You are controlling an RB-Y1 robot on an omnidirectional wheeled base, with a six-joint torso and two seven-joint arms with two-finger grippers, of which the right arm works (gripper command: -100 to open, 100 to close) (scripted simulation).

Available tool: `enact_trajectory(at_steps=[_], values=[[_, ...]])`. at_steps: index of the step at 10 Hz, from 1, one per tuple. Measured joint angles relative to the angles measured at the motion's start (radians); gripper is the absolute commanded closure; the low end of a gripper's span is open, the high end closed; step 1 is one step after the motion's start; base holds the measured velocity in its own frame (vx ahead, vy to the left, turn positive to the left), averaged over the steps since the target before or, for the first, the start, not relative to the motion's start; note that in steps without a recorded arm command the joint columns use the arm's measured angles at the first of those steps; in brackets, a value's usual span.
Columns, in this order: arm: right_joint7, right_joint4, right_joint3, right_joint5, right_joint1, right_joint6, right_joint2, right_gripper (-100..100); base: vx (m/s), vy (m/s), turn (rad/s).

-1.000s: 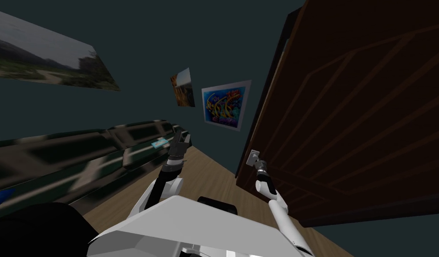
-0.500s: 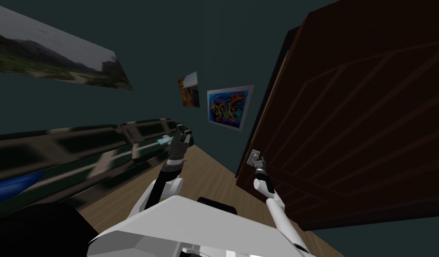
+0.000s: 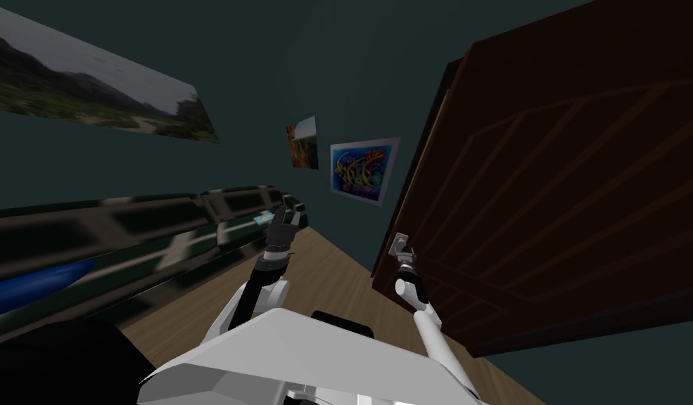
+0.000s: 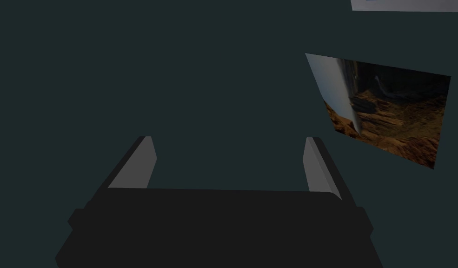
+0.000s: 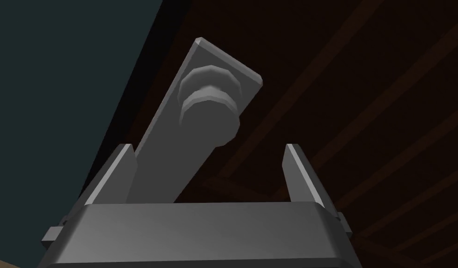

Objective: Pull the door open

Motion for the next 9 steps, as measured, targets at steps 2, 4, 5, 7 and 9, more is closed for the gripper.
enact_trajectory(at_steps=[2,4,5,7,9], values=[[-0.062,-0.005,0.005,-0.046,-0.004,-0.002,0.021,-100,-0.103,-0.029,0.027],[-0.118,-0.030,0.004,-0.090,0.000,0.009,0.047,-100,-0.084,-0.034,0.025],[-0.148,-0.030,0.007,-0.111,-0.003,0.007,0.056,-100,-0.092,-0.020,0.025],[-0.195,-0.051,0.007,-0.148,0.002,0.013,0.077,-100,-0.096,-0.021,0.018],[-0.229,-0.065,0.007,-0.176,0.004,0.019,0.093,-100,-0.078,-0.024,0.014]])
